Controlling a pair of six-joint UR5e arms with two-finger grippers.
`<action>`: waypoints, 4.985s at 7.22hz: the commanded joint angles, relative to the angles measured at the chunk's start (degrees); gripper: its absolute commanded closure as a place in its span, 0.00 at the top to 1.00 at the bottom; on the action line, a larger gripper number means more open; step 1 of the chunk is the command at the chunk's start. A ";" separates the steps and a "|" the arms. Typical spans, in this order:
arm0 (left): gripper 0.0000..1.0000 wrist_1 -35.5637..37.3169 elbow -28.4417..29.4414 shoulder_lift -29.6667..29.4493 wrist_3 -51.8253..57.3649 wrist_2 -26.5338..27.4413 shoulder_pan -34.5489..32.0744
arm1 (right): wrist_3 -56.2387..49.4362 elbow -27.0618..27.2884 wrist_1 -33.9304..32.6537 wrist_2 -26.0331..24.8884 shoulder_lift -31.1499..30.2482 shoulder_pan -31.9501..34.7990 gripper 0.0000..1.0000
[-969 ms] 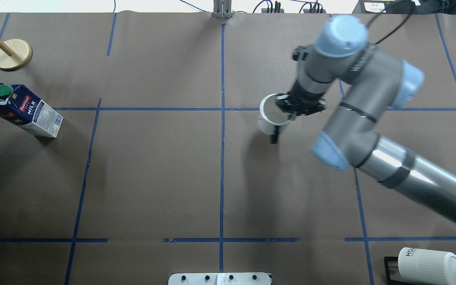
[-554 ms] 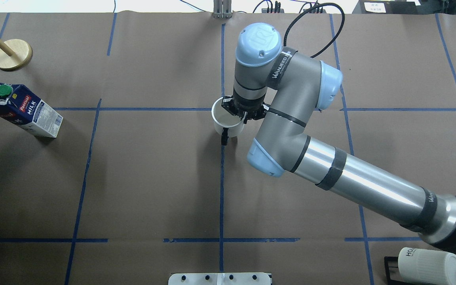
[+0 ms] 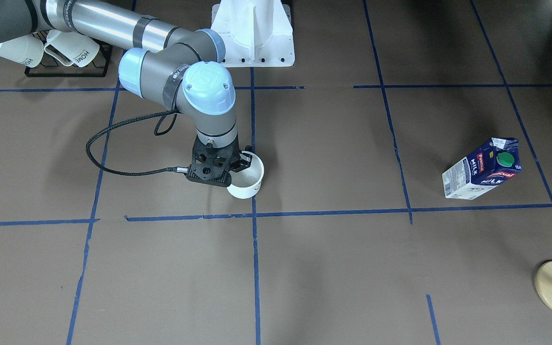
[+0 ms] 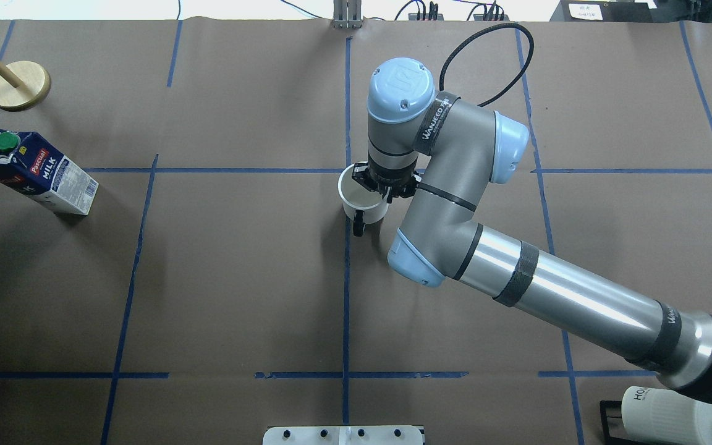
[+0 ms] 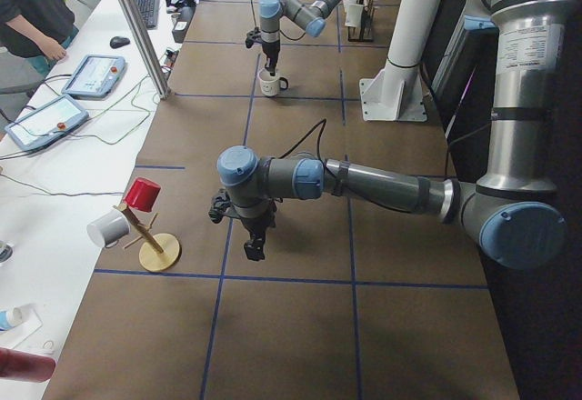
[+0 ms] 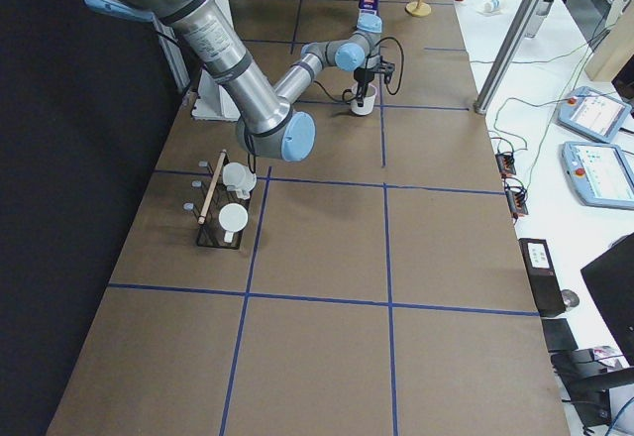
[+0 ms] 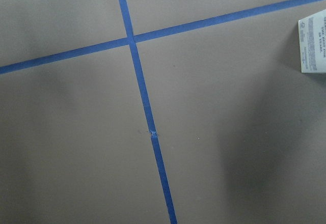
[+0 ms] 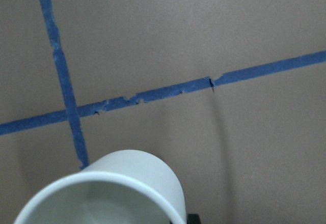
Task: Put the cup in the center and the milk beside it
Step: 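Carry the white mug with the right gripper to the table's center and lower it, then open the right gripper and withdraw the right arm away from the mug, then reach the left gripper down to the milk carton and grasp it, then carry the milk carton with the left gripper beside the white mug and lower it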
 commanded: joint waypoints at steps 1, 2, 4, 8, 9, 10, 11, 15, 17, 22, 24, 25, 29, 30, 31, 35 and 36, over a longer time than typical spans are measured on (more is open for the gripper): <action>1.00 -0.04 0.06 -0.09 0.00 0.00 0.00 | -0.04 -0.02 0.09 -0.23 -0.13 -0.34 0.00; 1.00 -0.04 -0.03 -0.01 0.00 0.00 0.00 | 0.40 -0.02 0.18 -0.32 -0.04 -0.34 0.15; 1.00 -0.22 -0.03 -0.09 0.00 0.09 0.00 | -0.21 0.68 0.27 -2.32 0.05 -0.51 1.00; 1.00 -0.39 -1.78 -0.44 -0.61 0.70 0.18 | -11.58 8.13 -3.05 12.02 -2.13 13.32 1.00; 1.00 -0.48 -2.31 -1.49 -0.61 0.62 0.09 | -22.08 12.86 -7.25 15.12 -6.59 18.59 1.00; 1.00 -0.65 -2.14 -3.59 -0.53 0.61 0.09 | -32.80 17.34 -12.08 16.89 -11.07 23.61 1.00; 1.00 -1.70 -2.23 -5.44 -0.53 0.70 0.00 | -44.83 20.87 -17.26 17.87 -14.68 29.14 1.00; 1.00 -1.70 -2.22 -10.46 -6.28 -4.63 0.18 | -81.86 23.98 -19.16 21.30 -36.36 45.06 1.00; 1.00 -1.45 -5.72 -10.99 -14.74 -4.75 1.49 | -87.84 23.71 -18.46 21.13 -43.17 48.35 1.00; 1.00 -4.67 -7.42 -11.08 -32.39 -0.11 14.13 | -87.22 23.36 -15.20 21.13 -45.04 48.36 1.00; 1.00 -10.73 -2.78 -11.08 -33.93 0.00 15.56 | -87.22 23.36 -15.20 21.22 -45.13 48.36 1.00; 1.00 -13.11 -0.58 -11.17 -33.93 0.00 15.56 | -87.22 23.36 -15.20 21.22 -45.13 48.36 1.00; 0.94 -13.75 2.08 -12.66 -33.49 0.70 16.52 | -87.31 23.36 -15.11 21.22 -45.30 48.36 1.00; 0.64 -13.66 2.17 -13.01 -33.49 0.79 16.79 | -87.31 23.36 -15.11 21.22 -45.30 48.36 1.00; 0.50 -13.58 2.17 -13.19 -33.49 0.79 16.79 | -87.31 23.36 -15.11 21.22 -45.30 48.36 1.00; 0.50 -7.47 -0.29 -19.31 -34.63 0.88 16.52 | -87.22 23.36 -15.11 21.74 -45.39 48.36 1.00; 0.51 -4.29 -1.08 -23.08 -38.98 0.97 16.61 | -87.22 23.45 -15.11 21.83 -45.56 48.36 1.00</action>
